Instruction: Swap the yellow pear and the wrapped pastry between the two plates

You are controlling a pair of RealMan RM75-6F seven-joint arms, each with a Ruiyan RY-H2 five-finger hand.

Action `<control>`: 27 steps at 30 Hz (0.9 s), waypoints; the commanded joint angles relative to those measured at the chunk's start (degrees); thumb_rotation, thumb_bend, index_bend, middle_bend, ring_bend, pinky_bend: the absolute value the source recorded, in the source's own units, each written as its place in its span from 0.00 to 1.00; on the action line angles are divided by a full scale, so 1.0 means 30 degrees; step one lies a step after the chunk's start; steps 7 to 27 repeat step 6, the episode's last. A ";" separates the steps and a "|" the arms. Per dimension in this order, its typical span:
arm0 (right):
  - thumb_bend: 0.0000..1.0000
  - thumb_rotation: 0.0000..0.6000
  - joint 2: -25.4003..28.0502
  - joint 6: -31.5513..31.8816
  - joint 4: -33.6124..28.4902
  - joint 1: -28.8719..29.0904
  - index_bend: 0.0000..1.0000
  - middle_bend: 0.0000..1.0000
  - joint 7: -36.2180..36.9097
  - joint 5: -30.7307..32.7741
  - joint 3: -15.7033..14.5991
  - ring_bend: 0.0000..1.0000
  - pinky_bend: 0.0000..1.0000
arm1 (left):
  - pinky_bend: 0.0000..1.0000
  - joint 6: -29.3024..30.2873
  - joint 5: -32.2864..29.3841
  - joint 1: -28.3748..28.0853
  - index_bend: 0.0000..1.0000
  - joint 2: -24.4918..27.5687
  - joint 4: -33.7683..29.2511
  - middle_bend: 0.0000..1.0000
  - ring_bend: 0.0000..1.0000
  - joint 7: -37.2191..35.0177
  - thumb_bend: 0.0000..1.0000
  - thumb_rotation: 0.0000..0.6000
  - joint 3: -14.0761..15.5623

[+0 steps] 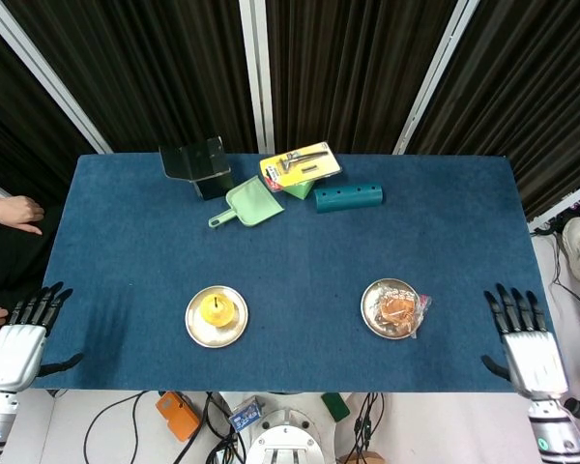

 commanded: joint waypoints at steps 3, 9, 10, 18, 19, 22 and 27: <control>0.15 1.00 0.0394 0.0706 0.0874 -0.0930 0.00 0.00 0.1321 -0.0449 -0.0043 0.00 0.00 | 0.04 0.0663 0.0839 0.0315 0.07 0.0342 -0.0113 0.00 0.00 0.0061 0.03 1.00 0.0136; 0.15 1.00 0.0415 0.0551 0.0881 -0.0992 0.00 0.00 0.1318 -0.0637 0.0098 0.00 0.00 | 0.04 0.0840 0.0981 0.0399 0.07 0.0386 -0.0006 0.00 0.00 -0.0076 0.03 1.00 0.0059; 0.15 1.00 0.0415 0.0551 0.0881 -0.0992 0.00 0.00 0.1318 -0.0637 0.0098 0.00 0.00 | 0.04 0.0840 0.0981 0.0399 0.07 0.0386 -0.0006 0.00 0.00 -0.0076 0.03 1.00 0.0059; 0.15 1.00 0.0415 0.0551 0.0881 -0.0992 0.00 0.00 0.1318 -0.0637 0.0098 0.00 0.00 | 0.04 0.0840 0.0981 0.0399 0.07 0.0386 -0.0006 0.00 0.00 -0.0076 0.03 1.00 0.0059; 0.15 1.00 0.0415 0.0551 0.0881 -0.0992 0.00 0.00 0.1318 -0.0637 0.0098 0.00 0.00 | 0.04 0.0840 0.0981 0.0399 0.07 0.0386 -0.0006 0.00 0.00 -0.0076 0.03 1.00 0.0059; 0.15 1.00 0.0415 0.0551 0.0881 -0.0992 0.00 0.00 0.1318 -0.0637 0.0098 0.00 0.00 | 0.04 0.0840 0.0981 0.0399 0.07 0.0386 -0.0006 0.00 0.00 -0.0076 0.03 1.00 0.0059; 0.15 1.00 0.0415 0.0551 0.0881 -0.0992 0.00 0.00 0.1318 -0.0637 0.0098 0.00 0.00 | 0.04 0.0840 0.0981 0.0399 0.07 0.0386 -0.0006 0.00 0.00 -0.0076 0.03 1.00 0.0059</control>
